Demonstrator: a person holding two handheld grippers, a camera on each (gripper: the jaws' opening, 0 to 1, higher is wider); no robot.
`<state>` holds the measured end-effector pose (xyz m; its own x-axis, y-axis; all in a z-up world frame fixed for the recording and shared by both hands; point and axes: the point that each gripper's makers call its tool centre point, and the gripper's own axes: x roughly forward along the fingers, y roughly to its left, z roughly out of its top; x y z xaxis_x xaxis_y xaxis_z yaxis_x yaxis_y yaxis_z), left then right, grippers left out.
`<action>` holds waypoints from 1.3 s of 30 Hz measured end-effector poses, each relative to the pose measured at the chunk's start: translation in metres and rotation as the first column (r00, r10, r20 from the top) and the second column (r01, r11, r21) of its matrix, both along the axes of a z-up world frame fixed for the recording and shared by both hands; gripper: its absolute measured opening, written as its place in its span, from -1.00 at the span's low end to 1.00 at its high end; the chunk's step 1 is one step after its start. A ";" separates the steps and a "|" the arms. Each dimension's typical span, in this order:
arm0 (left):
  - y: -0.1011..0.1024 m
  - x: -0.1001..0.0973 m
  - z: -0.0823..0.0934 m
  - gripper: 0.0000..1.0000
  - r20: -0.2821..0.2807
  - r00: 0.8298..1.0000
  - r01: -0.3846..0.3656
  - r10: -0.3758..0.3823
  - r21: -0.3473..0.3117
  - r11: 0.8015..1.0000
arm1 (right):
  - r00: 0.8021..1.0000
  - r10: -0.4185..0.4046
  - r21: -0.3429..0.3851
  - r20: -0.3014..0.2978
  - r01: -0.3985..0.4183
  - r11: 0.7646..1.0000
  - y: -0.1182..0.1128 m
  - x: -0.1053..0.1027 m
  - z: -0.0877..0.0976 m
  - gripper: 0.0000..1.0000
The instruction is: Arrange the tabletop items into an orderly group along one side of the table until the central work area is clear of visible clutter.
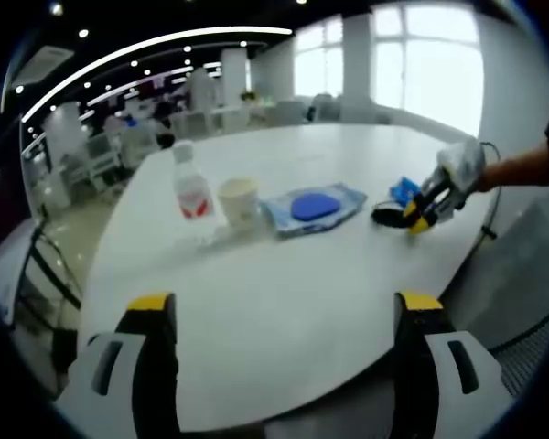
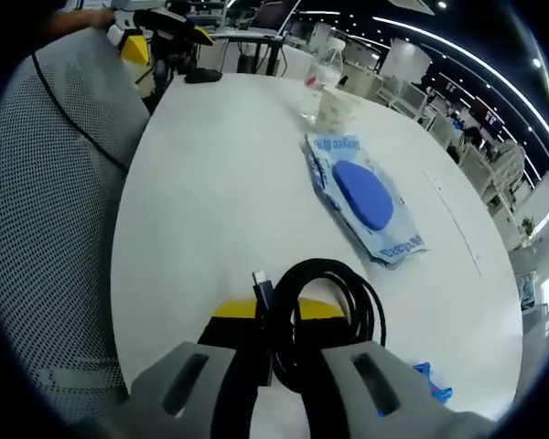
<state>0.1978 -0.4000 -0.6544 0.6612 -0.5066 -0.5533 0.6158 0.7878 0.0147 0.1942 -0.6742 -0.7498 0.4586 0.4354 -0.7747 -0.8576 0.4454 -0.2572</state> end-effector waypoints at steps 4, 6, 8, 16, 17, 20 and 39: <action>0.000 0.000 0.000 0.91 -0.001 1.000 0.001 -0.001 0.004 1.000 | 0.999 0.032 -0.027 -0.011 -0.032 0.999 0.001 -0.006 -0.006 -0.75; 0.000 0.000 -0.001 0.91 -0.002 1.000 0.001 -0.001 0.006 1.000 | 0.999 0.038 -0.034 -0.018 -0.039 0.999 0.001 -0.007 -0.009 -0.74; 0.001 0.000 -0.001 0.90 -0.001 1.000 0.002 -0.002 0.008 1.000 | 0.999 0.044 -0.037 -0.024 -0.045 0.998 0.001 -0.009 -0.010 -0.73; 0.001 0.000 -0.001 0.89 -0.003 1.000 0.003 -0.003 0.011 1.000 | 0.998 0.057 -0.054 -0.033 -0.059 0.997 0.003 -0.014 -0.013 -0.72; 0.001 0.000 -0.001 0.89 -0.003 1.000 0.003 -0.003 0.011 1.000 | 0.998 0.056 -0.055 -0.033 -0.058 0.997 0.002 -0.015 -0.012 -0.72; 0.001 0.000 -0.001 0.89 0.000 1.000 0.003 -0.003 0.012 1.000 | 0.998 0.055 -0.048 -0.022 -0.056 0.997 0.001 -0.016 -0.004 -0.69; 0.000 0.000 -0.001 0.89 -0.001 1.000 0.005 -0.005 0.012 1.000 | 0.955 -0.294 0.106 0.043 0.288 0.952 -0.049 0.005 0.044 -0.34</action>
